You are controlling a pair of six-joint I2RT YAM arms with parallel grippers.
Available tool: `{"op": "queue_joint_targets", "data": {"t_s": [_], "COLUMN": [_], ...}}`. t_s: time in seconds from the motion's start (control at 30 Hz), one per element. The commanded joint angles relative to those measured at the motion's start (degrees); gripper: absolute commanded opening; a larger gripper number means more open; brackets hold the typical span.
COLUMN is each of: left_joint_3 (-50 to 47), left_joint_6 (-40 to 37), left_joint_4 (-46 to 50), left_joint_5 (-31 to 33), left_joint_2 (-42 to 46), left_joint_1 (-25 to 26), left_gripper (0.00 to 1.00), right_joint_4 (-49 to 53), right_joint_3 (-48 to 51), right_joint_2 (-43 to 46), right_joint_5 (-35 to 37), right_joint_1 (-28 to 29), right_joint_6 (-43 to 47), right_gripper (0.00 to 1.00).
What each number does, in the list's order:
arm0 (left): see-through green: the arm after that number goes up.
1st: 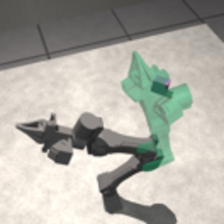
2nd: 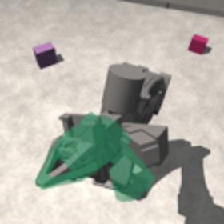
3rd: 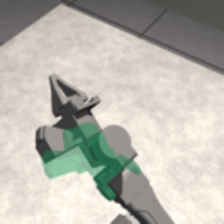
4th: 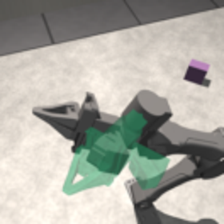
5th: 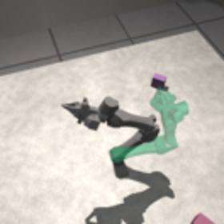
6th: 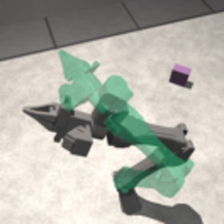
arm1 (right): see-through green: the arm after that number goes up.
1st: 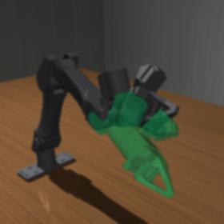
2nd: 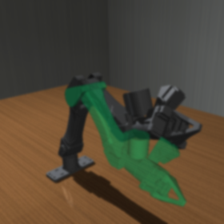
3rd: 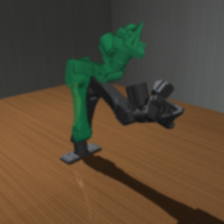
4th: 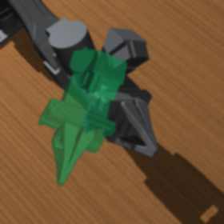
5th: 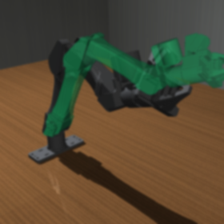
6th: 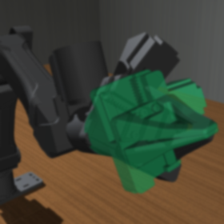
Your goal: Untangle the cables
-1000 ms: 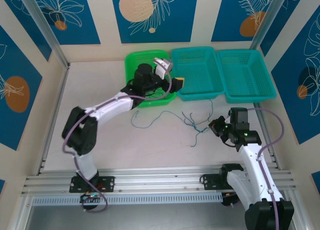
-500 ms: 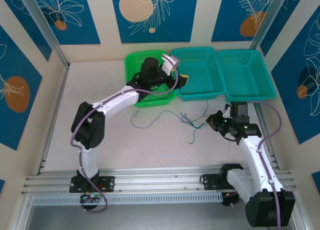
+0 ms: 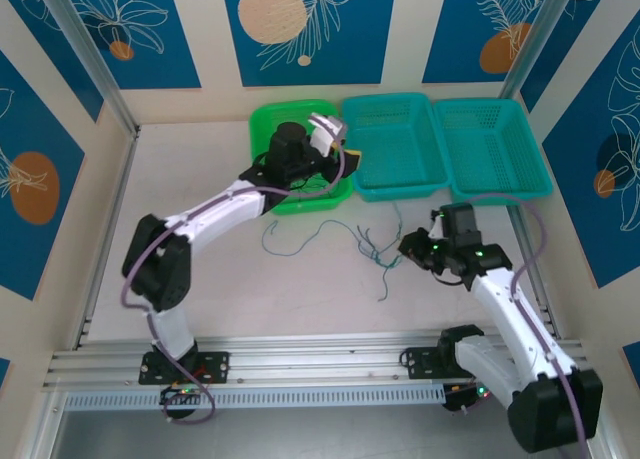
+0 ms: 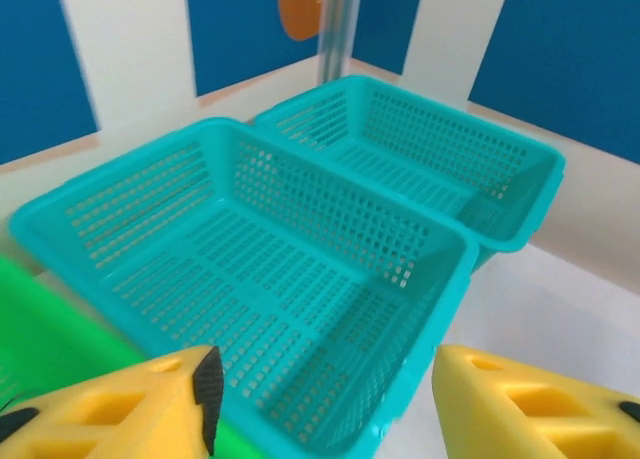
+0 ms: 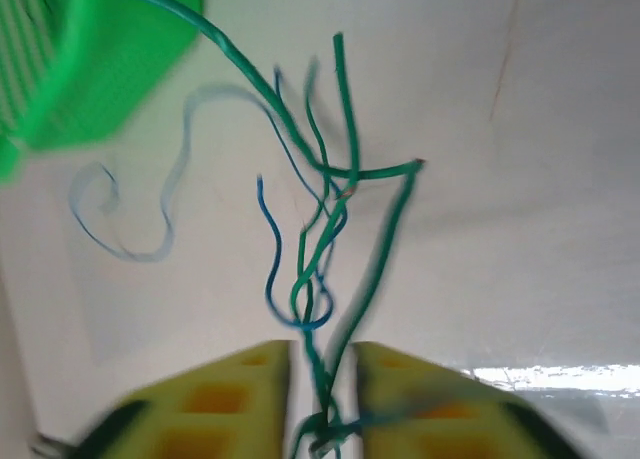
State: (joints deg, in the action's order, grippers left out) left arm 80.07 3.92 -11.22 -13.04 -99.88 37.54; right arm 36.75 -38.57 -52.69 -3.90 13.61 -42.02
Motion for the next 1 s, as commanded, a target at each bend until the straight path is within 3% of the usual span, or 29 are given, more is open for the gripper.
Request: {"op": "queue_joint_targets", "data": {"t_s": [0.0, 0.07, 0.1, 0.2, 0.4, 0.57, 0.7, 0.97], "left_joint_3": [-6.78, -13.22, -15.37, -20.56, -23.68, -23.17, -26.30, -30.68], "left_joint_6": [-0.08, 1.37, 1.57, 1.11, -0.97, -6.98, -10.98, -10.95], "left_joint_4": [3.47, 4.58, 5.73, 12.35, 29.59, 42.88, 44.18, 41.55], "left_joint_5": [8.64, 10.34, 10.56, 11.02, 11.43, 15.61, 19.75, 14.81], "left_joint_2": [10.19, 17.00, 20.14, 29.24, 44.23, 51.46, 53.38, 53.22], "left_joint_1": [-1.45, -2.89, -3.43, -3.96, -4.00, -4.14, -4.71, -5.85], "left_gripper": [0.61, 0.63, 0.64, 0.66, 0.70, 0.72, 0.73, 0.76], "right_joint_4": [3.59, 5.83, 5.70, 0.43, 0.93, -0.06, 0.66, 9.63], "right_joint_3": [-1.74, -3.63, -4.30, -7.19, -28.32, -48.21, -62.74, -94.25], "right_joint_2": [-0.65, 3.17, 5.59, 11.00, -6.19, -31.45, -50.48, -82.15], "right_joint_5": [7.14, 11.48, 11.72, 7.42, 18.95, 12.52, 11.85, 6.64], "right_joint_1": [6.12, 6.42, 5.34, 2.79, 14.33, 17.86, 16.30, 15.16], "right_joint_6": [3.86, 3.26, 3.16, 4.77, 15.79, 24.53, 26.41, 26.90], "right_gripper": [0.66, 0.90, 0.97, 0.99, 0.88, 0.69, 0.54, 0.37]}}
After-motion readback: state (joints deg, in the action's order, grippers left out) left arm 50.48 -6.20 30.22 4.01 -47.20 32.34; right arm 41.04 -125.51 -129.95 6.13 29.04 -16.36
